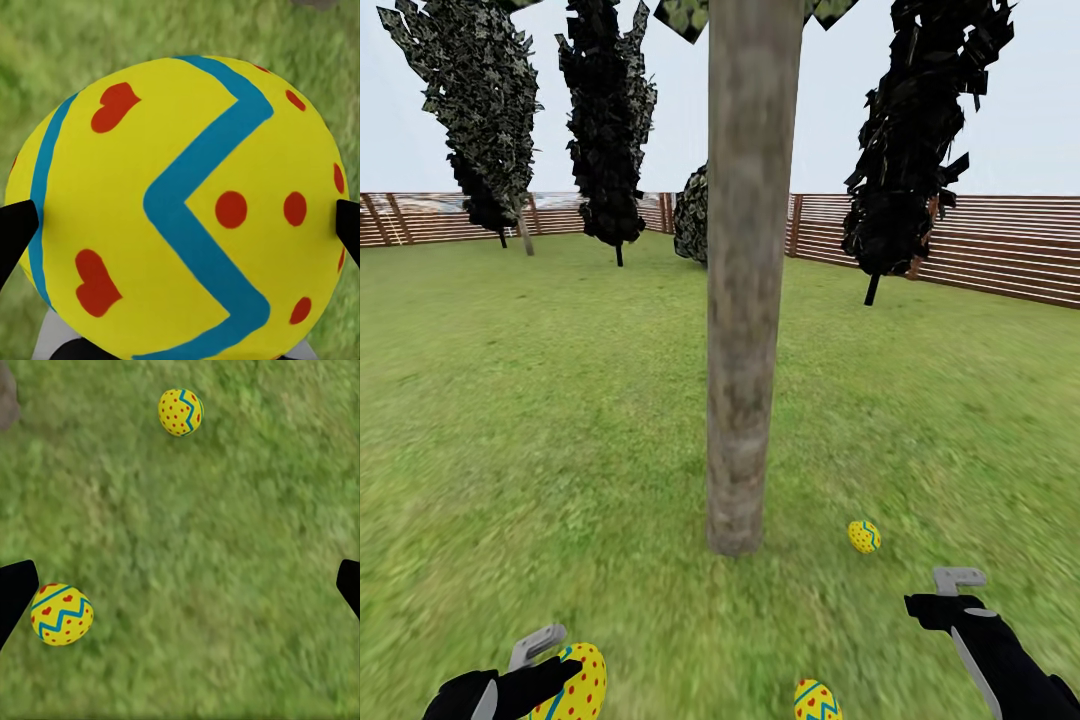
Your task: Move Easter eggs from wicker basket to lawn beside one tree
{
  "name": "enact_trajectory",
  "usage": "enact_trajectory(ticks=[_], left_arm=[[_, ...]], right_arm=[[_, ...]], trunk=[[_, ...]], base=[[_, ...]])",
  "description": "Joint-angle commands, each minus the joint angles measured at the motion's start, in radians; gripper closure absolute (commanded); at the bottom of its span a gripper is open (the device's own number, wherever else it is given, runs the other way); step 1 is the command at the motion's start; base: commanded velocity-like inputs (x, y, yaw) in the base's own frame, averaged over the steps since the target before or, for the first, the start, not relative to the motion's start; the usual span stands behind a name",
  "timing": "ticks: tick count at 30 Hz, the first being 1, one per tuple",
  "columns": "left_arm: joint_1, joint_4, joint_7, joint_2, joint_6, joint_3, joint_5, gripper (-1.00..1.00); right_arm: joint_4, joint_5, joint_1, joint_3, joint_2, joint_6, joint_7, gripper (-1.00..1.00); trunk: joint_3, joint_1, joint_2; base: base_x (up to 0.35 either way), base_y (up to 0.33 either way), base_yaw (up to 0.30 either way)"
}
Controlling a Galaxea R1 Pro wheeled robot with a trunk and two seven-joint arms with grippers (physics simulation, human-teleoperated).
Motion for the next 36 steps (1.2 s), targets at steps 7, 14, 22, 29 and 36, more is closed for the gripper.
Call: enact_trajectory(ticks=[7, 14, 22, 29, 36], left_arm=[[-0.001, -0.001, -0.004, -0.001, 0.008, 0.004, 0.002, 1.0], [-0.001, -0.001, -0.004, -0.001, 0.008, 0.004, 0.002, 1.0], [-0.001, -0.001, -0.004, -0.001, 0.008, 0.004, 0.002, 1.0], [-0.001, -0.001, -0.004, -0.001, 0.008, 0.004, 0.002, 1.0], [-0.001, -0.001, -0.004, -0.001, 0.008, 0.004, 0.002, 1.0]], right_arm=[[-0.002, 0.003, 0.0, -0.001, 0.0, 0.006, 0.001, -1.0], [-0.002, 0.004, 0.0, -0.001, 0.004, 0.005, 0.0, -1.0], [-0.002, 0.004, 0.0, -0.001, 0.006, 0.004, -0.001, -1.0], [-0.002, 0.004, 0.0, -0.001, 0.017, 0.004, -0.001, -1.0], [-0.002, 0.004, 0.0, -0.001, 0.018, 0.004, -0.001, -1.0]], trunk=[[-0.024, 0.027, -0.051], [-0.045, 0.054, -0.1], [-0.071, 0.085, -0.156], [-0.092, 0.112, -0.205], [-0.114, 0.138, -0.254]], base=[[0.0, 0.0, 0.0], [0.0, 0.0, 0.0], [0.0, 0.0, 0.0], [0.0, 0.0, 0.0], [0.0, 0.0, 0.0]])
